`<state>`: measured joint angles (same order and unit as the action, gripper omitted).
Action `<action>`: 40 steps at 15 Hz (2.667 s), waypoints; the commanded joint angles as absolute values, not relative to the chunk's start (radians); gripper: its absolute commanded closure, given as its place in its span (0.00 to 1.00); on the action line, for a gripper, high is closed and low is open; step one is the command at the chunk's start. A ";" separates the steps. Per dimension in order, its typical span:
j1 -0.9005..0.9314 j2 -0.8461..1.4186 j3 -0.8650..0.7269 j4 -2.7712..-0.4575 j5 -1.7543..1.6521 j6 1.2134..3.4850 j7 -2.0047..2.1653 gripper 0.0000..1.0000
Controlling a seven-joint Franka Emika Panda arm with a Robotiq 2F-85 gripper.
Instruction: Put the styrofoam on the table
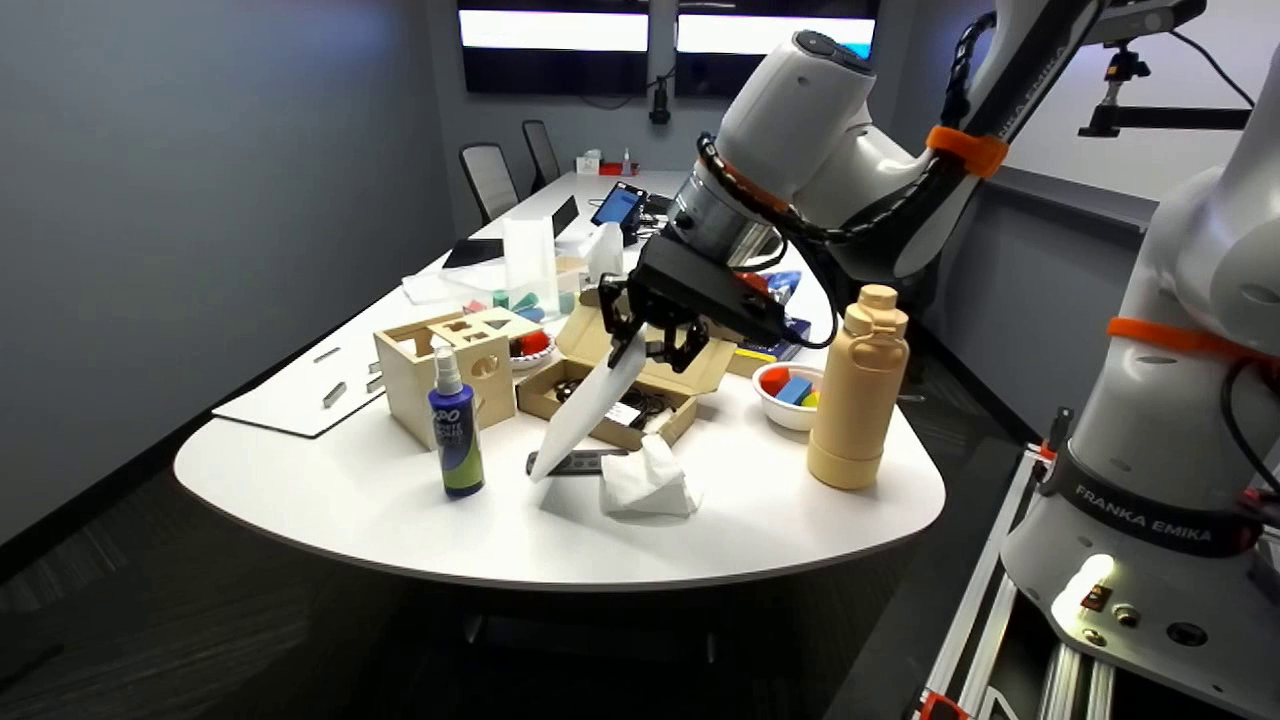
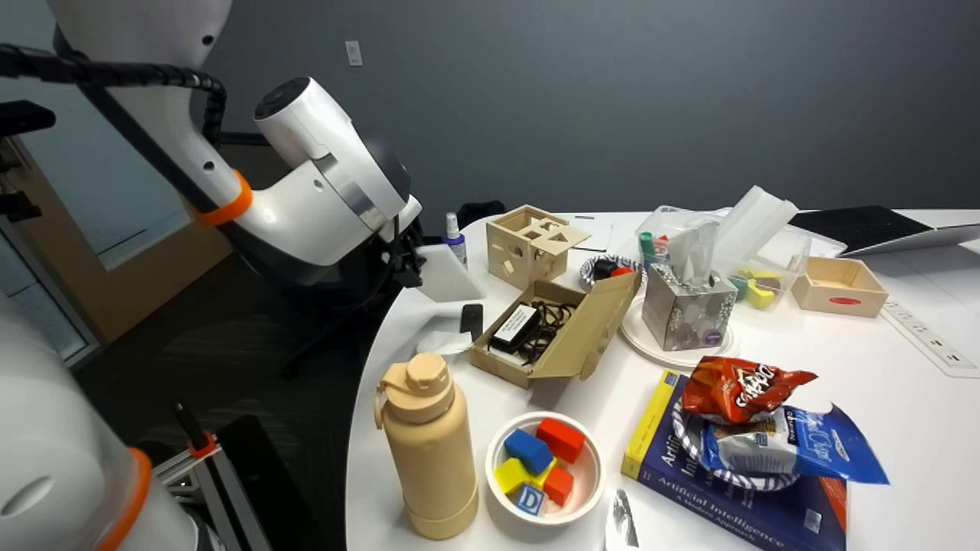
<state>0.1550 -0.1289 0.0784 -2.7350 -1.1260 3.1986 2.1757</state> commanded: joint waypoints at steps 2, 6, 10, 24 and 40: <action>0.220 -0.060 0.036 -2.757 -1.084 3.240 2.154 0.98; 0.219 0.021 0.028 -2.757 -1.119 3.303 2.207 0.98; 0.188 0.090 0.043 -2.757 -1.170 3.355 2.295 0.98; 0.176 -0.087 0.027 -2.750 -1.196 3.122 2.376 0.98; 0.178 -0.107 0.106 -2.748 -1.297 3.171 2.603 0.98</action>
<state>0.1714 -0.1631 0.0956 -2.7556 -1.3038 3.1365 2.5623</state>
